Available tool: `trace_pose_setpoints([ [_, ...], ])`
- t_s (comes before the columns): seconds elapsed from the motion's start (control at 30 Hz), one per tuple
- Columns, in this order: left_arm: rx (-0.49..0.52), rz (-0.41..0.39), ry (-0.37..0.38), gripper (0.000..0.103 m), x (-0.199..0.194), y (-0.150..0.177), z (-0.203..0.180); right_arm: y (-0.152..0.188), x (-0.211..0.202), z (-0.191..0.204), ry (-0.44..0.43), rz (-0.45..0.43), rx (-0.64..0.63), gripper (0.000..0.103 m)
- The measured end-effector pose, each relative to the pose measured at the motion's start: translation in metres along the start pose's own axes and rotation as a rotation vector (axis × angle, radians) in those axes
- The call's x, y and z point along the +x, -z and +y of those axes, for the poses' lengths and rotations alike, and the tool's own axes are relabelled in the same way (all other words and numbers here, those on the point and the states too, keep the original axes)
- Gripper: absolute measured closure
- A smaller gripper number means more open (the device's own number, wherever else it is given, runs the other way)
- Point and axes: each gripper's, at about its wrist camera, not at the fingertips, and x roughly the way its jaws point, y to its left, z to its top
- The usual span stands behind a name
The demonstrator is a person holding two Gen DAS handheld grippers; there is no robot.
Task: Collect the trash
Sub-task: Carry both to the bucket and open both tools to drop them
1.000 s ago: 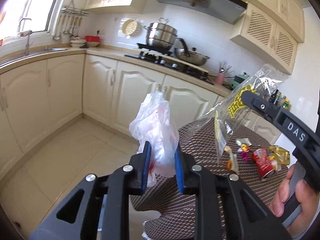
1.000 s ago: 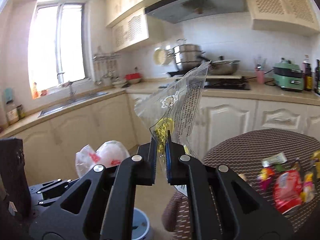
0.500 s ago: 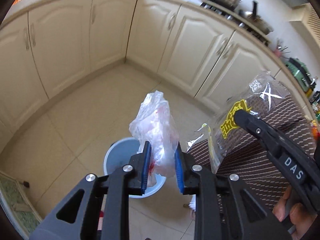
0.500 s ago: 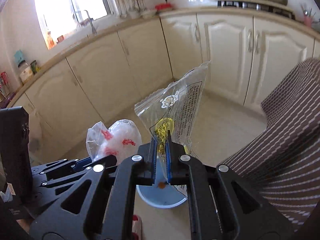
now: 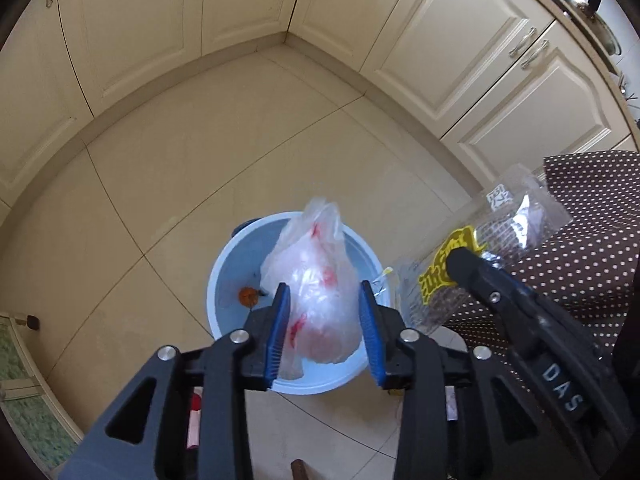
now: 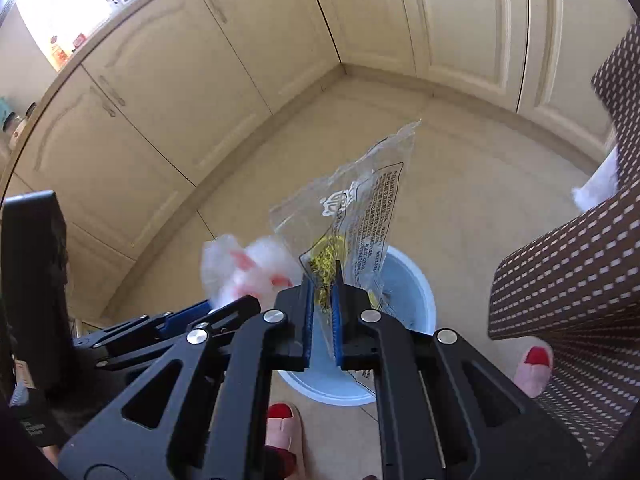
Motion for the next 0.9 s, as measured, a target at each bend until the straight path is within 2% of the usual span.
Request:
trace_pose_setpoints([
  [0.1, -0.02, 0.013, -0.033, 0.054, 0.008, -0.001, 0.006, 0.002, 0.013, -0.003, 0.0, 0.012, 0.021, 0.095],
  [0.17, -0.057, 0.035, -0.019, 0.045, 0.012, -0.001, 0.015, 0.001, 0.018, -0.005, -0.003, 0.016, 0.031, 0.095],
  [0.3, -0.074, 0.039, -0.057, 0.045, 0.01, 0.004, 0.025, 0.002, 0.023, -0.005, -0.005, 0.018, 0.04, 0.095],
  [0.5, -0.096, 0.049, -0.071, 0.045, 0.007, 0.007, 0.034, 0.005, 0.03, -0.003, -0.009, 0.022, 0.049, 0.093],
  [0.9, -0.12, 0.037, -0.065, 0.045, 0.0, 0.004, 0.045, 0.006, 0.036, 0.0, -0.007, 0.02, 0.057, 0.091],
])
